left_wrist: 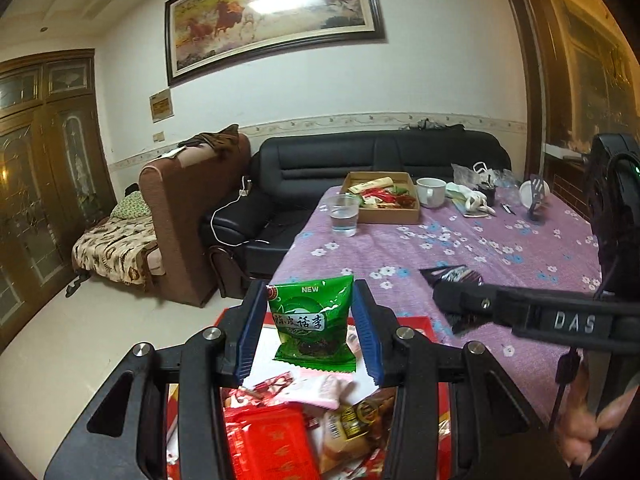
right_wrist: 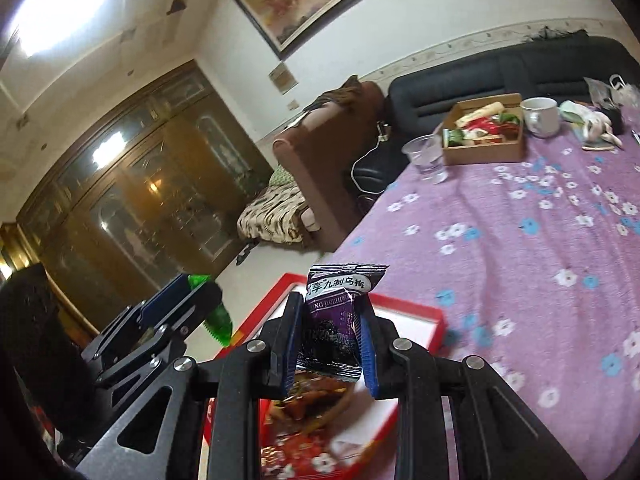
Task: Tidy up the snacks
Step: 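Carry the green and dark purple packets over the white tray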
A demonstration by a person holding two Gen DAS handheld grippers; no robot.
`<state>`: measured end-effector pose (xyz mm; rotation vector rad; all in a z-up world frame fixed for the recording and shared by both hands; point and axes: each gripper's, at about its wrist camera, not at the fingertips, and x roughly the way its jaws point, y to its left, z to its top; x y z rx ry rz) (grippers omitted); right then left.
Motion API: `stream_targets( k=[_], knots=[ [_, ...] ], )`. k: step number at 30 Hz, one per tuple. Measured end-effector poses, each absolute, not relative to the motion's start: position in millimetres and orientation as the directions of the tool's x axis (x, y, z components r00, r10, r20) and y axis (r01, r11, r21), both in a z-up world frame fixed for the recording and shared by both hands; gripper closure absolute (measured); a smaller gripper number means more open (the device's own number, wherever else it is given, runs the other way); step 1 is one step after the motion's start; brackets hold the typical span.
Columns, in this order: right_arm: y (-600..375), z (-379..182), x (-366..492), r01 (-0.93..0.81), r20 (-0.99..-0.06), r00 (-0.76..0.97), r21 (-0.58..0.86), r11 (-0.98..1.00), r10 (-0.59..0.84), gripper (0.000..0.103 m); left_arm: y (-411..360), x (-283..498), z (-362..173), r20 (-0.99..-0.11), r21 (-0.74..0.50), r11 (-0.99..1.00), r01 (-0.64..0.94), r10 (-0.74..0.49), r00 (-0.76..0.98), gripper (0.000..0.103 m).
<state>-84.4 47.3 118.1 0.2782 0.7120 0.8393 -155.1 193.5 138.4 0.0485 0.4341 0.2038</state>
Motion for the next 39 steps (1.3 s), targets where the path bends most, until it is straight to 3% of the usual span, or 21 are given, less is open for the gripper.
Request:
stream_targets(
  k=[39],
  knots=[
    [119.2,78.6,-114.6,-0.61,-0.567,0.386,0.435,0.662,0.728,0.077,244.0,-171.0,98.4,-0.495,0.016,0.971,-0.239,0.215,0.842,0.061]
  ],
)
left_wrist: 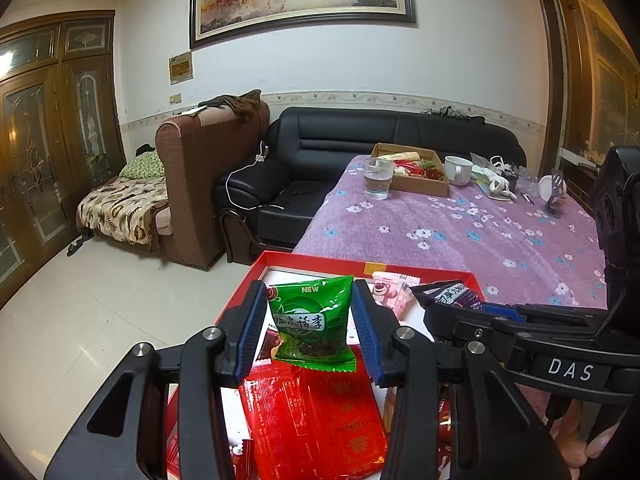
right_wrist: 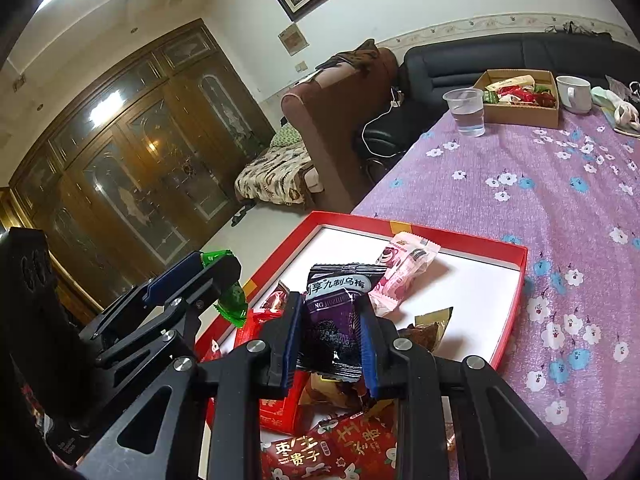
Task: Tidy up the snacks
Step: 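Carry the green and dark purple packets over the white tray, then open both tools to drop the packets into the white tray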
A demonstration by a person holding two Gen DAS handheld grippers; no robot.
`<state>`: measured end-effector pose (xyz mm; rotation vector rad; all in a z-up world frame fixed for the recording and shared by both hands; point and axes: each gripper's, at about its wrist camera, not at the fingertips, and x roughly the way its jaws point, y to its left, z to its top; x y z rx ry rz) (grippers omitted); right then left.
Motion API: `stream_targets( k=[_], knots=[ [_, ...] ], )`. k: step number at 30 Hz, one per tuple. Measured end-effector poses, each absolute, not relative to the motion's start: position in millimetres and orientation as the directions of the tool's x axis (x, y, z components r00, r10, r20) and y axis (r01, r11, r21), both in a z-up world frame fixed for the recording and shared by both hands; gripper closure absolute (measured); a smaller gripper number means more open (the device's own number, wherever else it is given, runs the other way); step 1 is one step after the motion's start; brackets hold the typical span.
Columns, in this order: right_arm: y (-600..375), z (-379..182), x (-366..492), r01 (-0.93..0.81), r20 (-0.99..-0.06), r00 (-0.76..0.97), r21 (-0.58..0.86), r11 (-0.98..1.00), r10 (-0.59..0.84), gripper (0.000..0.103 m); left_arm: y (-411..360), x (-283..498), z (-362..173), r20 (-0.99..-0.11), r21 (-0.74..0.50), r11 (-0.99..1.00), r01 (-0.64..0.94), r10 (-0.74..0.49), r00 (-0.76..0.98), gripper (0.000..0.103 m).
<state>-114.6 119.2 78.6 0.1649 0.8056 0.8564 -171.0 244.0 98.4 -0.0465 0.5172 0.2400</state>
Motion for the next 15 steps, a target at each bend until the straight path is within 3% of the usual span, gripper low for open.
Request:
stream_targets(
  k=[15],
  knots=[
    [119.7,74.0,-111.5,-0.605,-0.572,0.389,0.433,0.669,0.722,0.074,243.2,-164.8,90.6,-0.527,0.023,0.967,-0.255,0.228,0.818,0.061]
  ],
)
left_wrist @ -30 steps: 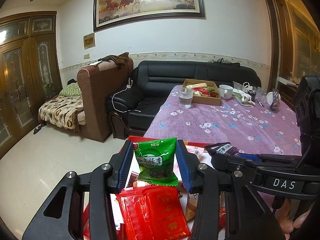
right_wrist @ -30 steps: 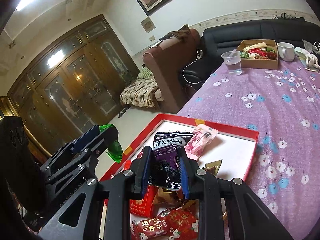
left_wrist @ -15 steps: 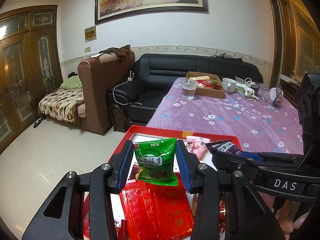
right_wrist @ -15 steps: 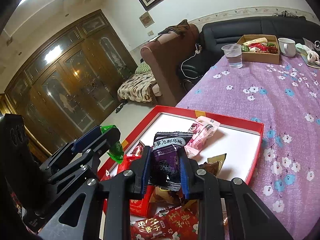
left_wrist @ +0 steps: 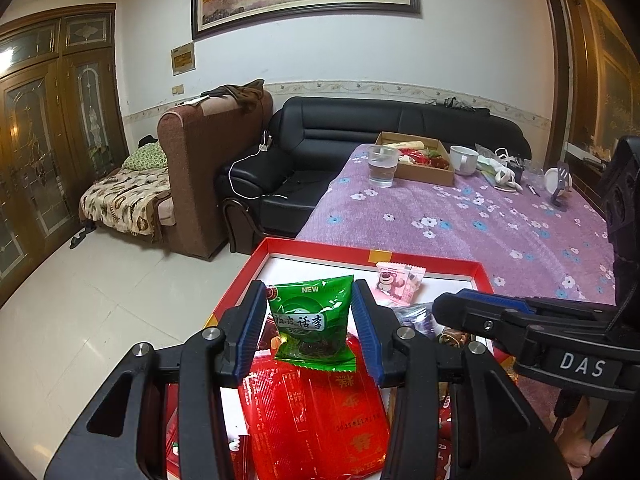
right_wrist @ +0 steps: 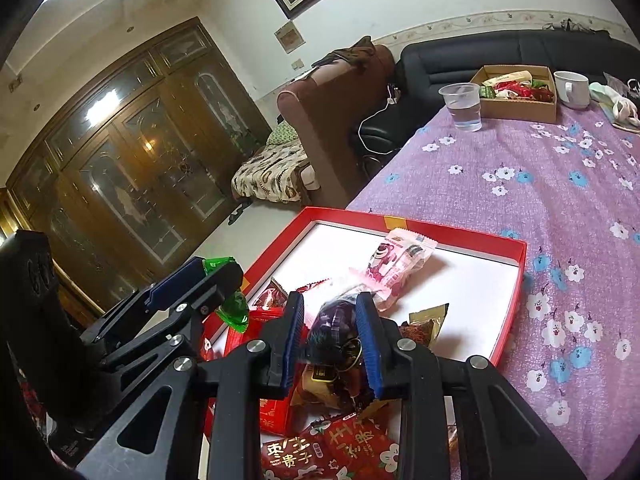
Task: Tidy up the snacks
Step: 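Open both tools to drop the packets into the white tray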
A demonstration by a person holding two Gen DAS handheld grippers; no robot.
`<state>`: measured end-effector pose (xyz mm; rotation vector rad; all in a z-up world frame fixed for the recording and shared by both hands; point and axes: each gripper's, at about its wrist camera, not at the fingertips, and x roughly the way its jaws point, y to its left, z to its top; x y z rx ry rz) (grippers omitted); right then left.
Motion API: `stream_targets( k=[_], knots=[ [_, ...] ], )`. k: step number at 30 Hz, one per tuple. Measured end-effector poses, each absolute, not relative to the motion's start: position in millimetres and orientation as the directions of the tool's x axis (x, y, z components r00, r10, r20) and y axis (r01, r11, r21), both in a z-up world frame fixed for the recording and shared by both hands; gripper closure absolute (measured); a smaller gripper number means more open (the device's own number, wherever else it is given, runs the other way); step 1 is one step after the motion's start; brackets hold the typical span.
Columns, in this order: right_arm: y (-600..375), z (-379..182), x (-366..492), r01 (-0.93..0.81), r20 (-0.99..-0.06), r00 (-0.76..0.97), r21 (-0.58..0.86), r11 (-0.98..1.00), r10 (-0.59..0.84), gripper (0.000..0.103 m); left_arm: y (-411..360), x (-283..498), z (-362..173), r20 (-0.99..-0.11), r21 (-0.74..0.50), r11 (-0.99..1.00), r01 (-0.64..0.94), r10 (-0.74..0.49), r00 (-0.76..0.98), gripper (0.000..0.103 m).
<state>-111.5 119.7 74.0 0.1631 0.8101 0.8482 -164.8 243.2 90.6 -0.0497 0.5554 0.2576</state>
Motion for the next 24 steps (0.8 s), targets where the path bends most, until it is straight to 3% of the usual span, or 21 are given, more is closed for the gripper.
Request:
stream_targets(
  k=[4,7,11,24],
  knots=[
    [116.3,76.4,-112.1,-0.606,-0.564,0.398,0.431,0.669,0.723,0.074,243.0,-165.3,91.5,-0.528,0.02,0.962,-0.271,0.24,0.814,0.058],
    [112.2,76.6,-112.1,-0.6,-0.562,0.401,0.436,0.671,0.724,0.073,240.9,-166.8,93.9,-0.525,0.027,0.96,-0.28,0.252,0.813,0.03],
    [105.1,77.5,-112.6,-0.588,-0.556,0.403,0.451,0.671,0.727,0.069,232.4,-172.7,101.9,-0.49,0.05,0.957,-0.284,0.272,0.828,0.021],
    [66.5,97.3,-128.1,-0.569,-0.496,0.483,0.449,0.689,0.722,0.059,207.1,-185.8,120.8,-0.498,0.055,0.952,-0.301,0.287,0.818,0.015]
  ],
)
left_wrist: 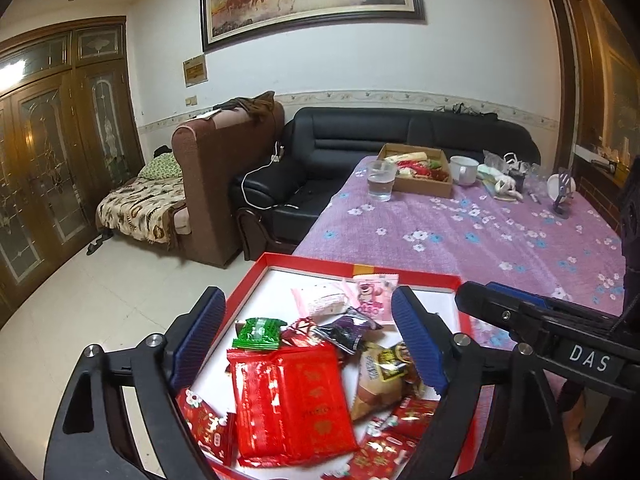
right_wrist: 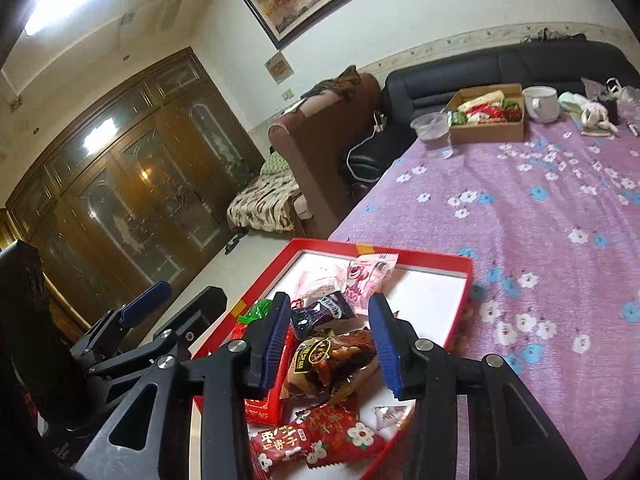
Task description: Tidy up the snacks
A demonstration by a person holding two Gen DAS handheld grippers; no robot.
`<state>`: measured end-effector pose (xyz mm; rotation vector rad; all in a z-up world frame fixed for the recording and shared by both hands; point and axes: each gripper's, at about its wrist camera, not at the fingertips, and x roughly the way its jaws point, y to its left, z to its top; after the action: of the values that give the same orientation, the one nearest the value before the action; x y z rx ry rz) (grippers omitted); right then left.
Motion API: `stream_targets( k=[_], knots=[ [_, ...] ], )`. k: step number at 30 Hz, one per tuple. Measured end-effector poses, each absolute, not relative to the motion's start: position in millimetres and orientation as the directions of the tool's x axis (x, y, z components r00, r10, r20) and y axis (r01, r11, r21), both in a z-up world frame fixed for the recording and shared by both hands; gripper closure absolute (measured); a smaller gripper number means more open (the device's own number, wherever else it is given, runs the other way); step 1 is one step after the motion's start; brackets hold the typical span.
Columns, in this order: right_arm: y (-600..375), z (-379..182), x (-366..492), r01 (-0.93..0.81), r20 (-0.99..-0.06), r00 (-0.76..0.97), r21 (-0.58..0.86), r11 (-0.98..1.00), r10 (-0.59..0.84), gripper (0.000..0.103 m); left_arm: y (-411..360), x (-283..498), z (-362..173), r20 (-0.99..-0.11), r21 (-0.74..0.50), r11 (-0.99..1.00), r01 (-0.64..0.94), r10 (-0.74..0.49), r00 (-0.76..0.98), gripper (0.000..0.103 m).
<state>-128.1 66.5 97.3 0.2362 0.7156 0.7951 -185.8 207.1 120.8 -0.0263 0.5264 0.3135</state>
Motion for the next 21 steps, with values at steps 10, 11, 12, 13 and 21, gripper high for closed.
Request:
stream_targets(
  k=[10,11,12,13,21],
  knots=[
    [40.9,121.9,-157.6,-0.608,-0.419,0.552,0.39,0.691,0.721,0.049,200.7,-204.4,131.4,-0.489,0.045,0.93,-0.364,0.338,0.804,0.011],
    [39.8,124.1,-160.2,-0.614,-0.412,0.556,0.382,0.691,0.722,0.048,200.9,-205.7,131.1,-0.491,0.051,0.926,-0.375,0.35,0.798,0.011],
    [38.4,126.4,-163.5,-0.62,-0.406,0.56,0.373,0.691,0.722,0.047,200.7,-206.6,130.4,-0.491,0.058,0.921,-0.386,0.363,0.792,0.011],
    [37.8,127.7,-165.9,-0.624,-0.403,0.562,0.366,0.69,0.722,0.047,200.2,-208.0,129.6,-0.492,0.073,0.912,-0.405,0.386,0.781,0.011],
    [35.4,129.5,-177.3,-0.65,-0.378,0.563,0.346,0.676,0.735,0.046,190.4,-223.4,118.1,-0.442,0.173,0.856,-0.488,0.51,0.738,0.011]
  ],
)
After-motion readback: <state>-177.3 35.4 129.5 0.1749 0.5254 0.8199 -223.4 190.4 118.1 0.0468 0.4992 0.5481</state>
